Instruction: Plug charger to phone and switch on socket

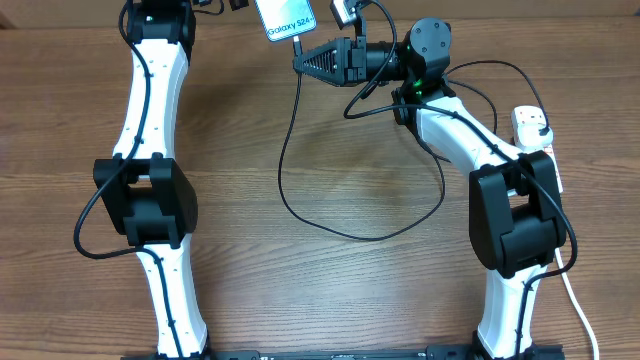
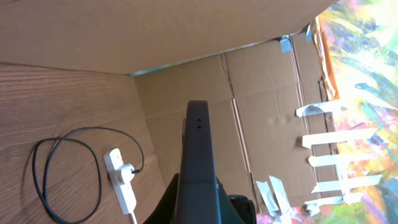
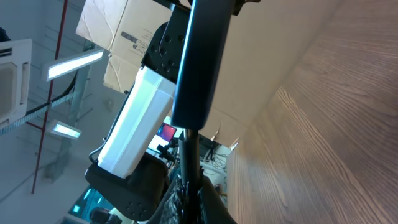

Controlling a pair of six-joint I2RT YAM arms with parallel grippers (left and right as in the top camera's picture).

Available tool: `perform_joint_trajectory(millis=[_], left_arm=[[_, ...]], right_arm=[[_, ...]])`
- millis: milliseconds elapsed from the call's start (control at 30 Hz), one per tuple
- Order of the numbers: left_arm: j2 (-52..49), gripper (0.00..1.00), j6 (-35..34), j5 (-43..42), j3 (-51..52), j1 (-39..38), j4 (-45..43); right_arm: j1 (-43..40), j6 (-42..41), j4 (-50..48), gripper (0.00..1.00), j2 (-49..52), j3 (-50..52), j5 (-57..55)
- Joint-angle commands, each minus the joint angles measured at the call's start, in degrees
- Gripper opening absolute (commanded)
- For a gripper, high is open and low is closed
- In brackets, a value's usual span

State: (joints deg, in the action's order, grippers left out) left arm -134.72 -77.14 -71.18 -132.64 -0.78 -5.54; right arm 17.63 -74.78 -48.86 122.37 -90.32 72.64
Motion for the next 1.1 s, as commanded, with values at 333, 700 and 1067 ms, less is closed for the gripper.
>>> perform_joint_trajectory(millis=[333,700,1067], left_arm=[[0.57,0.04,3.02,0.11,-0.37,-0.87,-0.28],[0.57,0.04,-0.90,-0.42,-0.37,-0.85,-0.28],[0.57,0.04,-0.61,-0.46,-0.37,-0.81,-0.31]], right_arm=[[-0.02,0.20,-0.33,0.04,-0.39,-0.37,-0.55],[-0.02,0.20,-0.33,0.04,-0.39,-0.37,-0.52],[-0.02,0.20,-0.33,0.04,-0.39,-0.37,-0.52]])
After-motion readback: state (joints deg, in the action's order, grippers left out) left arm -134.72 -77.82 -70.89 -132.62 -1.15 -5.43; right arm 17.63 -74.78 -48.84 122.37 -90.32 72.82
